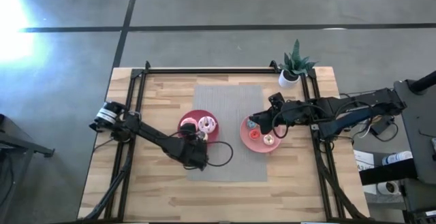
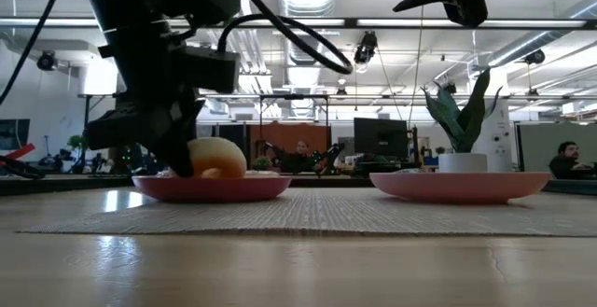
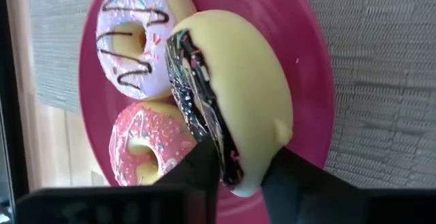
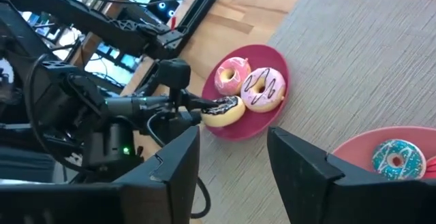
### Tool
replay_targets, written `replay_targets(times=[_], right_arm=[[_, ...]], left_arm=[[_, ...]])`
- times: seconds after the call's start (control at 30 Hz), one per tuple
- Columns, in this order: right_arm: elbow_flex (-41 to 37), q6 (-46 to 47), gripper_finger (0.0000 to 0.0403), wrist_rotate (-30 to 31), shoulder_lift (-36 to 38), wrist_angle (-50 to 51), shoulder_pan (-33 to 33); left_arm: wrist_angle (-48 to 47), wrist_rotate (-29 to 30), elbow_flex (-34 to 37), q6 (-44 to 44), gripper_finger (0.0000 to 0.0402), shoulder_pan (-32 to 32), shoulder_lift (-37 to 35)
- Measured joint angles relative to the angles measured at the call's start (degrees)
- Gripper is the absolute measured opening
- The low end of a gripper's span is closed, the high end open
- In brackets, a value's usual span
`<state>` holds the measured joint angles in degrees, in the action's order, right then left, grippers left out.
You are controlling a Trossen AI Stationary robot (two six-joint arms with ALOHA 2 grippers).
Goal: Pick & Place donuts
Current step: Put the large black donut on the pink plate, then return to Home Position
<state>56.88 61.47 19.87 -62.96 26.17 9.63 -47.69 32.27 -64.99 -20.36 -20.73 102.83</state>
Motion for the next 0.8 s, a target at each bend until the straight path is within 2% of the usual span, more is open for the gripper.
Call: replay_targets(times=[0.13, 0.3, 0.5, 0.73, 0.8], right_arm=[[0.00, 0.00, 0.0164, -0.03, 0.00, -0.13, 0.00], [0.00, -0.04, 0.0162, -0.91, 0.09, -0.20, -0.02], [0.00, -2.85, 0.0160, -2.35, 0.92, -0.53, -0.02], [0.00, -3.01, 0.0155, -1.95, 4.17, -1.27, -0.02], [0.00, -2.74, 0.0154, -1.92, 5.15, -1.25, -0.04]], left_arm=[[-0.66, -1.27, -1.18, -1.46, 0.0118, 0.00, -0.25], [-3.69, -6.63, -2.72, -3.88, 0.0160, -0.07, -1.16], [-6.50, -8.87, -3.87, -6.79, 0.0167, -1.37, -5.63], [-6.51, -8.01, -5.65, -7.12, 0.0167, -2.43, -16.26], [-7.57, -7.28, -5.97, -13.64, 0.0167, -1.71, -19.52]])
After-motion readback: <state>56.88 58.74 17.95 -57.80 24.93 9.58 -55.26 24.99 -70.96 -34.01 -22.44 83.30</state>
